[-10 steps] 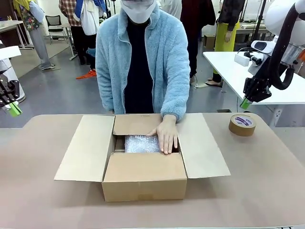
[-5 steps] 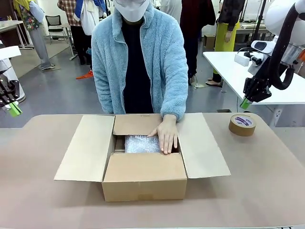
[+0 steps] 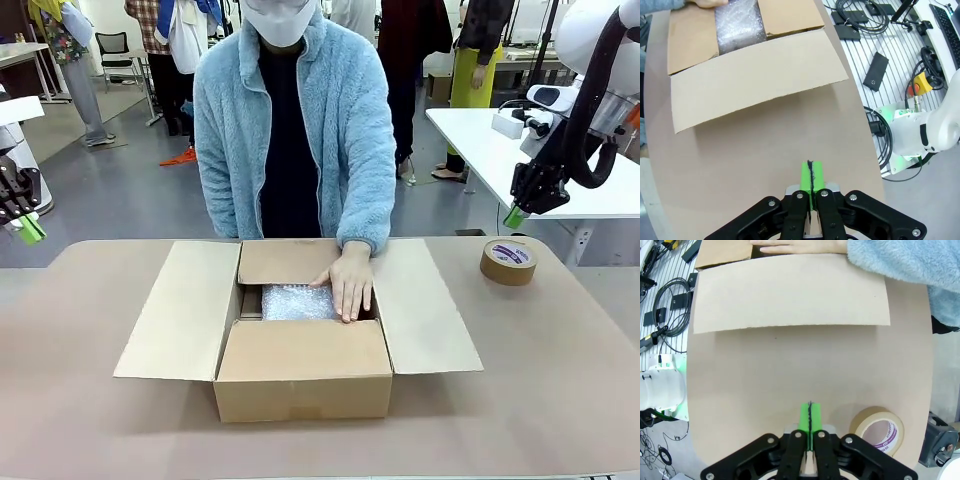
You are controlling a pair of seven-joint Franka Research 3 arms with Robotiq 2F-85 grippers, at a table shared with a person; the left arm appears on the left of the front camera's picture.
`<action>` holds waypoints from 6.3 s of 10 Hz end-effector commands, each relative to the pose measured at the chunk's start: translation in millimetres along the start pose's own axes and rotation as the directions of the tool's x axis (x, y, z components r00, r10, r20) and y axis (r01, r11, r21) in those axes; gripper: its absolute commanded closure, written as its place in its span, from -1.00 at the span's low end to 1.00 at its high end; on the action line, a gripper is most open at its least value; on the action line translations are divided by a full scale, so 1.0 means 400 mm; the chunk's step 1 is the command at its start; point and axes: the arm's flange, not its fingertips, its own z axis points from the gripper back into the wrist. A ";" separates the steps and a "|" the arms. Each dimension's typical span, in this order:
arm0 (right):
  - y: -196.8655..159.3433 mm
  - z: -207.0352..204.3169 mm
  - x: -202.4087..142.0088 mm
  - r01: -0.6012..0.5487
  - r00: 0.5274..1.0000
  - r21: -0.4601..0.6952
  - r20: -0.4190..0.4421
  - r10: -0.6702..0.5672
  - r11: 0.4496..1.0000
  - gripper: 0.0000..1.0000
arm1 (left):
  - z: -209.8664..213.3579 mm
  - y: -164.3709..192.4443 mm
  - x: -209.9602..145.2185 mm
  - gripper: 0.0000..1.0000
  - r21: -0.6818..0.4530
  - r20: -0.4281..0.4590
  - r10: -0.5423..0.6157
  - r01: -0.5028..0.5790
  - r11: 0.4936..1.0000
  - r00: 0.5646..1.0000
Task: Wrap the clocks to prevent damage.
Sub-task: Once the human has placed the objects inside and stepped back, release both hands from the side flaps of the Package Box, then push the right (or left) flap of the Package Box to close it.
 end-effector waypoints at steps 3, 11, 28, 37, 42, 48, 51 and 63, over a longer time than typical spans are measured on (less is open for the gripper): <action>0.001 0.001 -0.005 -0.003 1.000 -0.001 0.001 0.003 1.000 0.98 | 0.007 0.000 -0.005 0.99 -0.006 0.005 -0.018 0.018 1.000 1.000; 0.001 0.001 -0.005 -0.003 1.000 -0.001 0.001 0.003 1.000 0.98 | 0.007 0.000 -0.005 0.99 -0.006 0.005 -0.018 0.018 1.000 1.000; 0.001 0.001 -0.005 -0.003 1.000 -0.001 0.001 0.003 1.000 0.98 | -0.393 0.143 -0.191 0.99 0.194 0.194 0.212 -0.250 0.949 0.958; 0.001 0.001 -0.005 -0.003 1.000 -0.001 0.001 0.003 1.000 0.98 | -0.447 0.210 -0.065 0.99 0.243 0.581 0.022 -0.200 0.949 0.813; 0.001 0.001 -0.005 -0.003 1.000 -0.001 0.001 0.003 1.000 0.98 | -0.464 0.232 0.040 0.99 0.272 0.618 -0.061 -0.140 0.952 0.783; 0.001 0.001 -0.005 -0.003 1.000 -0.001 0.001 0.003 1.000 0.98 | -0.585 0.325 0.138 0.99 0.243 0.562 -0.051 -0.106 0.964 0.826; 0.001 0.001 -0.005 -0.003 1.000 -0.001 0.001 0.003 1.000 0.98 | -0.672 0.334 0.156 0.99 0.213 0.510 -0.042 -0.079 0.974 0.859; 0.001 0.001 -0.005 -0.003 1.000 -0.001 0.001 0.003 1.000 0.98 | -0.663 0.322 0.185 0.99 0.155 0.558 -0.025 -0.075 0.985 0.830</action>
